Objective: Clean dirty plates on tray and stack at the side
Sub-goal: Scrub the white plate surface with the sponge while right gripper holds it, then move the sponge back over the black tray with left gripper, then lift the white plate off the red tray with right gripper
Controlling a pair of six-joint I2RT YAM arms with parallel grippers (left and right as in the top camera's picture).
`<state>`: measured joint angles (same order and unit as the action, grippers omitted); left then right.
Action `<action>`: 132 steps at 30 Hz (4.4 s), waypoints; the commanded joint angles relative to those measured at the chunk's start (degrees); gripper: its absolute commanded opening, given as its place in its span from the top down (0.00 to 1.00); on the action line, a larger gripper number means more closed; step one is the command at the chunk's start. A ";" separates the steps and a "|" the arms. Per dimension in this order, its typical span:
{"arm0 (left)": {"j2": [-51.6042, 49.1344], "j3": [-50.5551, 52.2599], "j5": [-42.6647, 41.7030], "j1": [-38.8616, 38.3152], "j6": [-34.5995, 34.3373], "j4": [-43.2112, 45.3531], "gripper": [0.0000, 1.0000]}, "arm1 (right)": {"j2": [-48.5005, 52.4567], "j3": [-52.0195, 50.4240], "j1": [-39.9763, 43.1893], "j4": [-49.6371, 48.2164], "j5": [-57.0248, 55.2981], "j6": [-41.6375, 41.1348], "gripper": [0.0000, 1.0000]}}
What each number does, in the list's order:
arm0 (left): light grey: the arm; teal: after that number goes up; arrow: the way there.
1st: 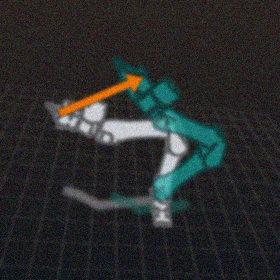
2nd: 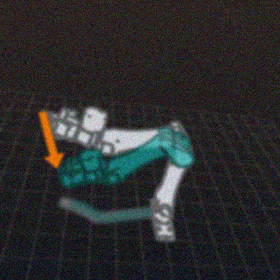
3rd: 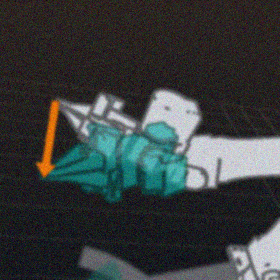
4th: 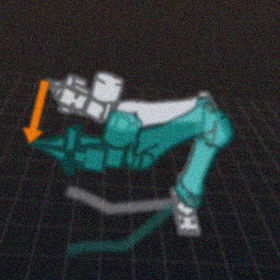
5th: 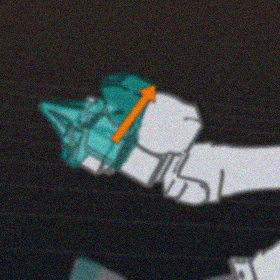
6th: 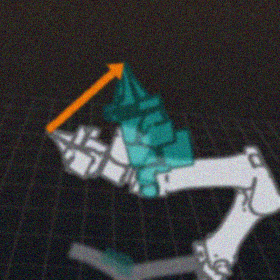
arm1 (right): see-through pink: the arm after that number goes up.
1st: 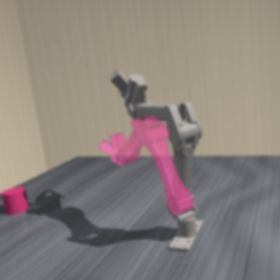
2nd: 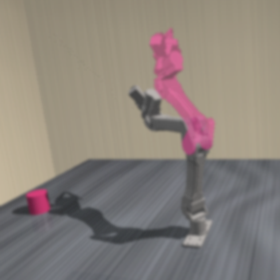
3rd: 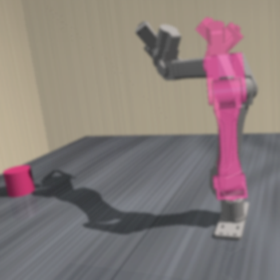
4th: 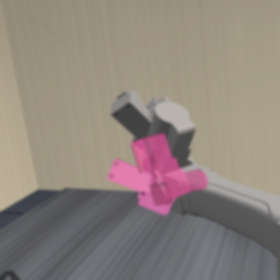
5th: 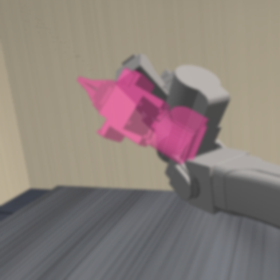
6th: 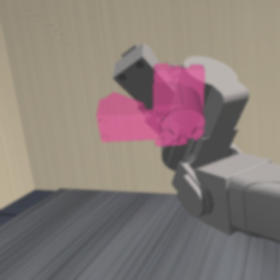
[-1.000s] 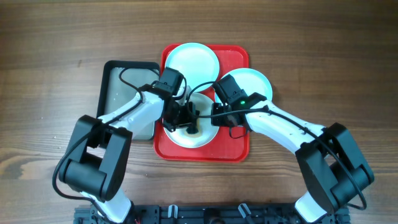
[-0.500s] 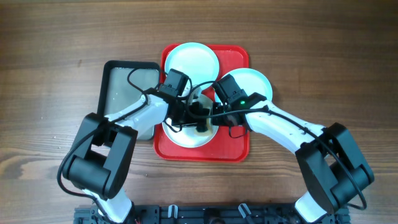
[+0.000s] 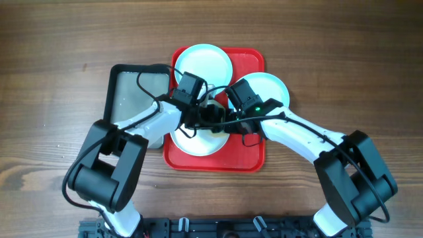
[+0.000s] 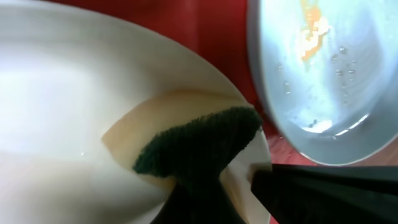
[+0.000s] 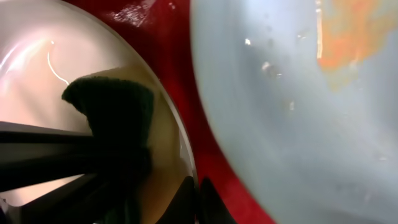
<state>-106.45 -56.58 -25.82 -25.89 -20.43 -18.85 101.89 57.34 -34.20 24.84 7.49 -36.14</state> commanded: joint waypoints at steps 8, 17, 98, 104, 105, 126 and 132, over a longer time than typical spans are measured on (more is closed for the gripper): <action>7.52 0.85 10.97 6.64 0.74 -9.79 0.96 | -0.96 0.04 -0.33 0.02 1.53 0.13 0.96; 8.44 0.85 21.49 7.41 0.74 -19.39 0.96 | -0.96 0.04 -0.33 0.02 1.38 0.11 0.96; 31.76 -3.28 14.58 29.97 -2.32 -15.08 0.96 | -0.94 -2.56 -0.33 -2.97 1.14 -1.60 0.80; 31.71 -3.28 14.56 37.62 -2.32 -17.25 0.96 | -0.94 -2.56 -0.33 -3.10 1.16 -2.01 0.82; 31.67 -3.26 14.56 38.42 -2.32 -17.49 0.96 | -0.94 -2.56 -0.35 -3.10 1.16 -2.03 0.82; 31.54 -3.21 8.07 38.86 5.88 -18.25 0.96 | -12.87 5.84 0.15 10.45 -4.79 0.44 0.96; 28.85 -3.21 2.80 38.86 6.64 -18.27 0.96 | -13.60 9.73 0.15 10.12 -4.98 1.60 0.96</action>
<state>-75.64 -59.02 -18.26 12.93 -15.86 -37.30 89.12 65.23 -34.33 36.82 3.97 -35.68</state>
